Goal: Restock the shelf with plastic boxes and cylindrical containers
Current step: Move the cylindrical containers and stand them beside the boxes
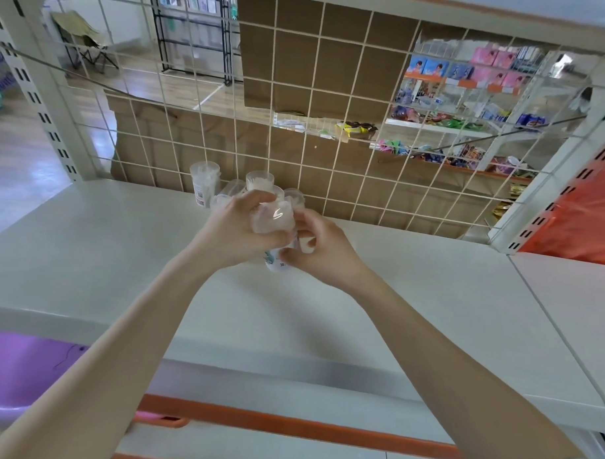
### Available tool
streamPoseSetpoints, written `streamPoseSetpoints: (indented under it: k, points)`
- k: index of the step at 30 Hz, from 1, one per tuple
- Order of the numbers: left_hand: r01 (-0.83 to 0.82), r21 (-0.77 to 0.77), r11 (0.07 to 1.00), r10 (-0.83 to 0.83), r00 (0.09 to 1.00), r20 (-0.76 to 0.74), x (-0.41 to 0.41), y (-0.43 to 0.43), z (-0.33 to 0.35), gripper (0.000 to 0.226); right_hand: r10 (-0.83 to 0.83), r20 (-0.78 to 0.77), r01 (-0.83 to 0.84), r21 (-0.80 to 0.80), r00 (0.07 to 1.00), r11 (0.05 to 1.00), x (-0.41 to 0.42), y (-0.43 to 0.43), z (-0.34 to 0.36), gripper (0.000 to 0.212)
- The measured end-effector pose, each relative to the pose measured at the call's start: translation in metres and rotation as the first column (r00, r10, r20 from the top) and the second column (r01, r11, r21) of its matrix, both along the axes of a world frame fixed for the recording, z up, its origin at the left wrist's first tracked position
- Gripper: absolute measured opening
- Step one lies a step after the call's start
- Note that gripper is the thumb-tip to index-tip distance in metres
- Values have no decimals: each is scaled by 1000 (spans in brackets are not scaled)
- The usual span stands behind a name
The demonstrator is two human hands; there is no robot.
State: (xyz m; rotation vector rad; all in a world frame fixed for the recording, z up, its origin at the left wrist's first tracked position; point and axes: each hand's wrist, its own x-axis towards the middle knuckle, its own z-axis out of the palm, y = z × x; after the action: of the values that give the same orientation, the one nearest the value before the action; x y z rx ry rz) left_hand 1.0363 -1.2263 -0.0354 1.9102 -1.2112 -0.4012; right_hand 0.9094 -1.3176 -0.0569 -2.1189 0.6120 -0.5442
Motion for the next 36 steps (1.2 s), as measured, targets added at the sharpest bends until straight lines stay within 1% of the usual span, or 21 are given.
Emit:
streamPoseSetpoints:
  k: [2, 4, 6, 8, 11, 12, 14, 19, 25, 30, 36]
  points:
    - [-35, -15, 999, 34, 999, -15, 0, -2, -7, 68, -31, -31, 26, -132, 999, 991, -8, -7, 2, 53]
    - [-97, -14, 995, 97, 995, -6, 0, -5, -16, 67, -119, -5, 116, -182, 993, 976, -17, -20, 4, 49]
    - [-140, -8, 990, 140, 990, 31, -3, -7, -25, 66, -222, -18, 215, -187, 975, 959, -26, -34, 3, 46]
    - [-156, -6, 988, 156, 986, 53, -6, -10, -35, 65, -277, -100, 256, -185, 956, 949, -34, -46, -3, 50]
    - [-171, -3, 985, 171, 985, 3, -10, -13, -51, 65, -276, -220, 257, -111, 936, 960, -39, -51, -16, 59]
    - [-180, -4, 984, 180, 984, -12, -13, -13, -54, 65, -268, -237, 253, -92, 934, 963, -38, -50, -21, 61]
    - [-199, -3, 980, 199, 980, -25, -17, -15, -60, 66, -272, -252, 254, -105, 929, 962, -35, -49, -29, 63]
    - [-203, 22, 979, 204, 978, -32, -23, -16, -71, 67, -341, -201, 311, -166, 918, 936, -26, -46, -37, 57]
    - [-202, 51, 978, 204, 978, -46, -36, -13, -73, 70, -339, -144, 316, -163, 930, 935, -41, -44, -35, 54]
    - [-198, 48, 979, 198, 980, 16, -73, -16, -65, 69, -336, -91, 323, -132, 938, 937, -91, -44, -26, 54]
    - [-130, -16, 991, 130, 991, 13, -163, -36, -51, 66, -407, -51, 396, -152, 912, 906, -200, -45, -14, 52]
